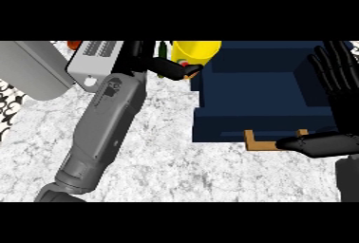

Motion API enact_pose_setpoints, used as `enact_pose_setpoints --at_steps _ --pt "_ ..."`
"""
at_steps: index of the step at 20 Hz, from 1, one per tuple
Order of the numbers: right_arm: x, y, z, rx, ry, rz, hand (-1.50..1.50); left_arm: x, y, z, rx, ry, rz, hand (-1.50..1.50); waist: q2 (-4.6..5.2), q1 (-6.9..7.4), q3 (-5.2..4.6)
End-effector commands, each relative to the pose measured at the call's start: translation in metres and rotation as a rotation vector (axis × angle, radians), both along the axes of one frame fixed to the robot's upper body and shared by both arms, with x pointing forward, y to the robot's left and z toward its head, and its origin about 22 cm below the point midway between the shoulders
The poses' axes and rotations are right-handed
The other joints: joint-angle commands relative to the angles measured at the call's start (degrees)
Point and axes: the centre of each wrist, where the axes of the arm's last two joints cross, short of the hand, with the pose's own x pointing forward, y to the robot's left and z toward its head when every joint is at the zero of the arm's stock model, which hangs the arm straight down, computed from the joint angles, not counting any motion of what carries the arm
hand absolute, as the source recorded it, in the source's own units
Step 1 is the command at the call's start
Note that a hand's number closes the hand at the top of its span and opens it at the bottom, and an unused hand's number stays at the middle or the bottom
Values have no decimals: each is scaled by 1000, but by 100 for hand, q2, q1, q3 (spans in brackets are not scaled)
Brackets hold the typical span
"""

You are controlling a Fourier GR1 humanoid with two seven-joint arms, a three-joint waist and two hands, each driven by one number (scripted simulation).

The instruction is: Pick up the cup, place it into the drawer and close the drawer

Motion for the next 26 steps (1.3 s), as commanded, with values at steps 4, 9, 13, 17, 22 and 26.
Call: enact_pose_setpoints --at_steps 4,9,13,17,22,26 --pt "2 7 -9 15 -27 7 -150 8 -60 66 78 89 63 150 51 -171 3" --pt "10 1 -5 2 -21 23 -150 13 -75 49 175 211 96 150 90 -319 6" --pt "4 2 19 4 -39 64 -150 17 -79 45 267 262 157 150 118 -551 8" --pt "11 5 12 -6 -53 93 -150 18 -69 15 346 330 81 150 204 -678 11" --pt "21 26 28 14 -73 143 -150 16 -66 0 420 398 44 150 265 -963 9" --pt "28 25 24 -9 -70 172 -150 13 -68 -4 430 357 46 -150 307 -1058 11"
